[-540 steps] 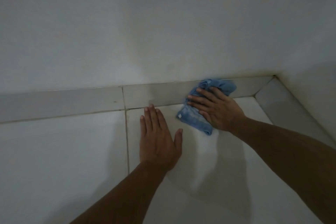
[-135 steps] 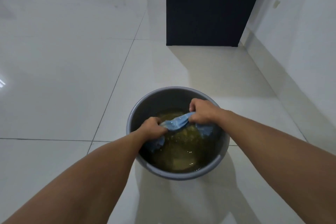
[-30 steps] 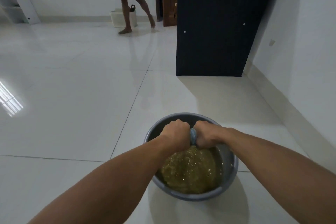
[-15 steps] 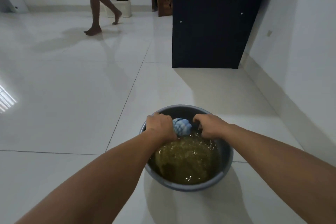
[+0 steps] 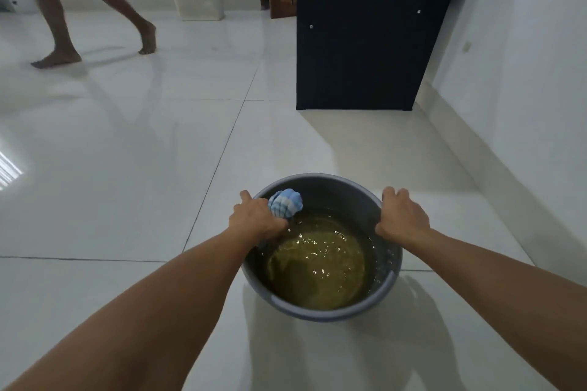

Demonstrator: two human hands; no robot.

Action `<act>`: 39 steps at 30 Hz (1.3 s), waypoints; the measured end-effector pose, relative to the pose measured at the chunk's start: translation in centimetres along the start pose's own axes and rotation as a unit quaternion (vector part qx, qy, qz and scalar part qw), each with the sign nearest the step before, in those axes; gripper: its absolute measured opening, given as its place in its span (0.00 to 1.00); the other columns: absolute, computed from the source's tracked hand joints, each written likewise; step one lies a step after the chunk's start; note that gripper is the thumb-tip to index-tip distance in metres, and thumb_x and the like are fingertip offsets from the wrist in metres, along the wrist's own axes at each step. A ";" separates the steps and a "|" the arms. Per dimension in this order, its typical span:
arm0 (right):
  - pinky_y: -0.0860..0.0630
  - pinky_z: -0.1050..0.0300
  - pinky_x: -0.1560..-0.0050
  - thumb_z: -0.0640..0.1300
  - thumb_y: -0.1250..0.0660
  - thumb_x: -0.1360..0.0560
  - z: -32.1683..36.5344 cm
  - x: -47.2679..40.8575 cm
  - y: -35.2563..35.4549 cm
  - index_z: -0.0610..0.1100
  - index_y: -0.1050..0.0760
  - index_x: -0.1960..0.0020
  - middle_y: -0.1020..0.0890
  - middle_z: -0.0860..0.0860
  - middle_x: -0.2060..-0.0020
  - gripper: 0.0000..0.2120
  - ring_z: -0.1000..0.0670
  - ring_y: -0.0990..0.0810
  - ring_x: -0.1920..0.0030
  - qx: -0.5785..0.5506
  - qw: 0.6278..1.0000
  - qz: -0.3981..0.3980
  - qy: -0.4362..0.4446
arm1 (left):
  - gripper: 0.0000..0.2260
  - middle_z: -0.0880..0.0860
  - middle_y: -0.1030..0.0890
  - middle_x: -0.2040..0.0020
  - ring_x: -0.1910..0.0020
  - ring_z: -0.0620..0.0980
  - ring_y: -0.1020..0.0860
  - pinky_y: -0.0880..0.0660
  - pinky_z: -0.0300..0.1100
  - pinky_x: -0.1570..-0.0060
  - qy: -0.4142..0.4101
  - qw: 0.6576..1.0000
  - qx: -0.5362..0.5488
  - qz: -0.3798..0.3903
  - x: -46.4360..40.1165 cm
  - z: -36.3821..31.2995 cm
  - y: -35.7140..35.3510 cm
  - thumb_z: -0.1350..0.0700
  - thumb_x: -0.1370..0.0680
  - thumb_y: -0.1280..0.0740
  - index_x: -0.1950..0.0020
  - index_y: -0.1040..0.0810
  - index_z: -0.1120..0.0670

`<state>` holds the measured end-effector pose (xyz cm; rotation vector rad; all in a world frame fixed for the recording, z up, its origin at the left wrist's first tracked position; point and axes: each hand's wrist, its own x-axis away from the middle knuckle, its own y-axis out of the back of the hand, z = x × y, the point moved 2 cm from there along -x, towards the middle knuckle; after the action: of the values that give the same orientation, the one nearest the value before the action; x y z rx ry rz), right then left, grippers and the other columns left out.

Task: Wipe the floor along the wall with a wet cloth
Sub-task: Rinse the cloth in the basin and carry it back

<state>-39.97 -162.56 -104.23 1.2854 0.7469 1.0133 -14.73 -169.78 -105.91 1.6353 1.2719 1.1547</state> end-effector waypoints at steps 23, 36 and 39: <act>0.27 0.57 0.63 0.40 0.32 0.24 -4.7 8.9 10.7 0.39 0.24 0.44 0.24 0.45 0.59 0.10 0.48 0.25 0.64 -0.118 0.969 0.123 -0.180 | 0.10 0.55 0.23 0.61 0.61 0.52 0.23 0.26 0.41 0.60 -0.037 0.987 -0.023 0.155 6.8 -6.1 8.8 0.51 0.25 0.32 0.55 0.27 0.57; 0.27 0.56 0.61 0.40 0.33 0.25 -12.1 28.8 27.4 0.39 0.23 0.43 0.23 0.44 0.59 0.11 0.44 0.24 0.63 -0.164 0.907 0.082 -0.378 | 0.15 0.57 0.20 0.55 0.58 0.54 0.21 0.21 0.44 0.53 -0.225 0.942 -0.082 0.235 20.1 -20.5 20.0 0.49 0.24 0.34 0.46 0.23 0.59; 0.28 0.56 0.61 0.40 0.33 0.25 -14.1 34.8 29.8 0.39 0.23 0.42 0.23 0.44 0.58 0.12 0.45 0.25 0.63 -0.180 0.886 0.066 -0.421 | 0.14 0.56 0.21 0.57 0.60 0.52 0.21 0.22 0.42 0.55 -0.268 0.925 -0.096 0.253 24.7 -23.5 20.5 0.49 0.24 0.34 0.46 0.24 0.58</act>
<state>-44.17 -125.47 -74.13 1.2869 -0.1960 0.5540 -28.54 -149.63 -74.53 2.0022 0.3858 0.9705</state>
